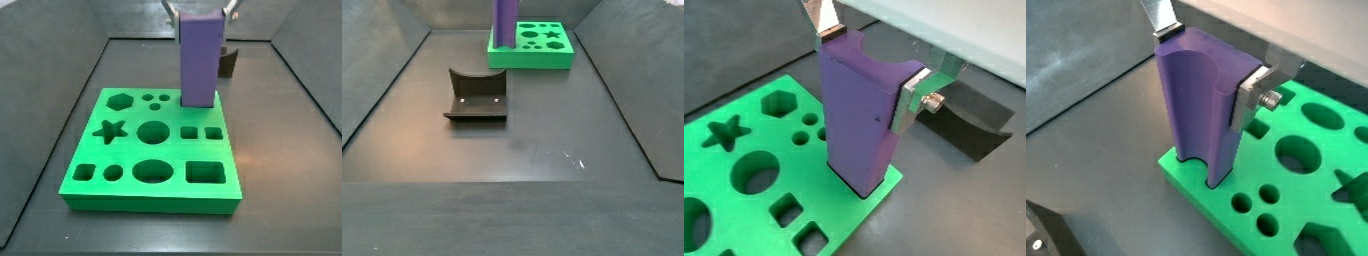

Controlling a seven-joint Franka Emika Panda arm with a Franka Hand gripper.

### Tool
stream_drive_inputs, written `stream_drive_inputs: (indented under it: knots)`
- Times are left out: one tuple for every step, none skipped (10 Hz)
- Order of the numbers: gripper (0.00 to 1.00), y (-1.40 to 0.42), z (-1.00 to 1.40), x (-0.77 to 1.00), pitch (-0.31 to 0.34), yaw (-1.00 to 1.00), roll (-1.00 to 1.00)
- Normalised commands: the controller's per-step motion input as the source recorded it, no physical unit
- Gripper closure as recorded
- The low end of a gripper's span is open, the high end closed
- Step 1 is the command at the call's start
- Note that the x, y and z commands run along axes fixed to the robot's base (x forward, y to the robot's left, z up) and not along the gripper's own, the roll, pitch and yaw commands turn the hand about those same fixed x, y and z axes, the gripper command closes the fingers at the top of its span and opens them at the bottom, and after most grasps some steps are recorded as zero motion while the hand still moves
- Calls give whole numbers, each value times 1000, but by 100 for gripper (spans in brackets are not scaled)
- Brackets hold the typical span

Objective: Insert the arch object.

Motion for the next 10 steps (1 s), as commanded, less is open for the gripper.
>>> stream_drive_inputs:
  knots:
    - [100, 94, -303, 206, 0, -26, 0]
    - [100, 34, -280, 0, -4, -83, -44]
    - [100, 26, -283, 0, -16, -71, -14]
    - [100, 0, -337, -40, 0, -103, 26]
    - [100, 0, -357, -3, 0, -91, 11]
    - [100, 17, -234, 0, 0, -29, -11]
    - [100, 17, -200, 0, 0, -14, -29]
    - [100, 9, -189, 0, 0, -6, -30]
    - [100, 0, -66, 0, -44, 0, -56]
    - [100, 0, 0, 0, 0, 0, 0]
